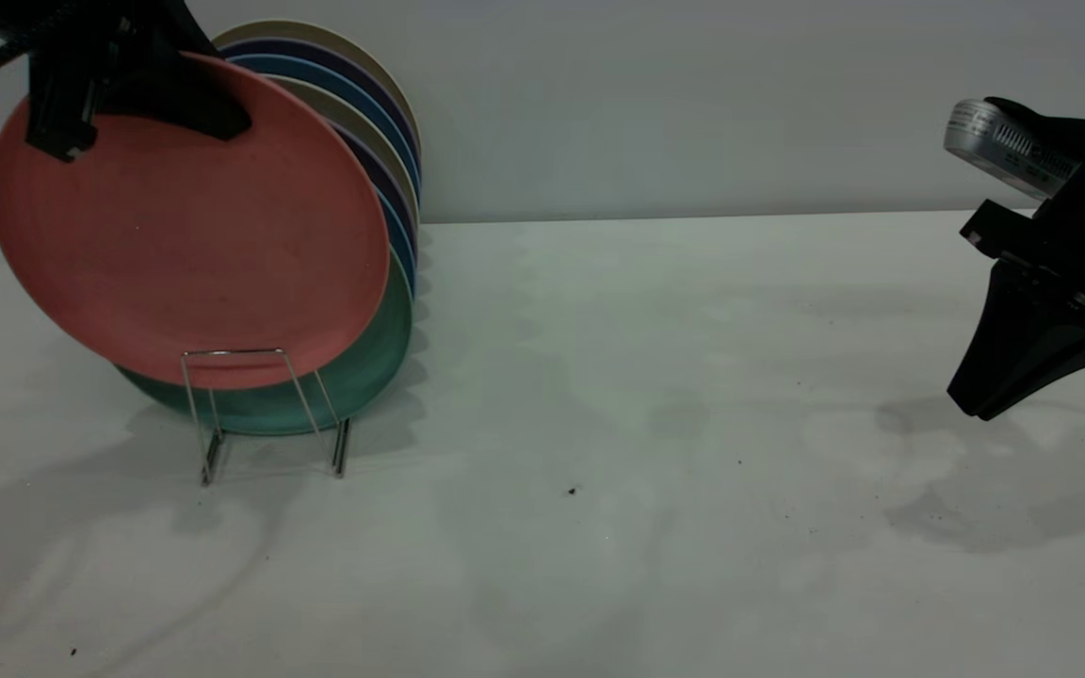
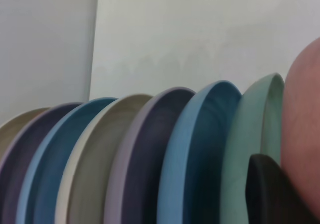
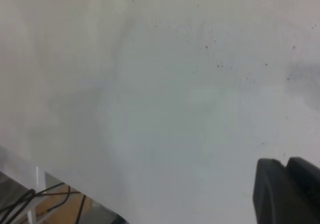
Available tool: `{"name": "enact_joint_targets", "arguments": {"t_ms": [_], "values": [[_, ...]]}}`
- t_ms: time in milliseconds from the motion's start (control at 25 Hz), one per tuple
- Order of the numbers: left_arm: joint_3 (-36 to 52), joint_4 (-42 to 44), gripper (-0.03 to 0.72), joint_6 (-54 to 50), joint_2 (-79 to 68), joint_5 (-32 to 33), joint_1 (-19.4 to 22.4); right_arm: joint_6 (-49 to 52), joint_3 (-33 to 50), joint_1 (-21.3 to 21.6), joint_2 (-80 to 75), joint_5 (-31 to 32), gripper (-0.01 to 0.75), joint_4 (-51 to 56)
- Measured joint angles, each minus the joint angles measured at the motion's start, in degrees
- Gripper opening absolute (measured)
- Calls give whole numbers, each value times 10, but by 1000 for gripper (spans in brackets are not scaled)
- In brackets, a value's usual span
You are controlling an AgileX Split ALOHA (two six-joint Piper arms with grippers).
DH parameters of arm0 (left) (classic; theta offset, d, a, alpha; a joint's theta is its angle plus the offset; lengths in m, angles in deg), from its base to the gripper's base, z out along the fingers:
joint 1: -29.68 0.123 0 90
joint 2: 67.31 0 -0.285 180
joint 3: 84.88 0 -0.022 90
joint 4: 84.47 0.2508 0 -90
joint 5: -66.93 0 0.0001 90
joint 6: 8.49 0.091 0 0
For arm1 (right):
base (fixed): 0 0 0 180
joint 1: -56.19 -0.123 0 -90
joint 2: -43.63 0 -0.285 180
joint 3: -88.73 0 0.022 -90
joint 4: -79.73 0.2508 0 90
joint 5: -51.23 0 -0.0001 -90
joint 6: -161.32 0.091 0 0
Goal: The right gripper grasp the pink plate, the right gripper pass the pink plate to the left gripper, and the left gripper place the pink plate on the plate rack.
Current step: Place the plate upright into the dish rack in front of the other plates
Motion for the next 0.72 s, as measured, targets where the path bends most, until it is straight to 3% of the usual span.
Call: {"name": "enact_joint_targets", "arguments": {"t_ms": [160, 480, 720], "values": [[-1, 26, 131, -25, -3, -3, 0, 0, 0, 0, 0, 0, 25, 0], [-1, 69, 351, -59, -3, -3, 0, 0, 0, 0, 0, 0, 27, -3], [-1, 69, 378, -61, -3, 16, 0, 0, 0, 0, 0, 0, 27, -4]]}}
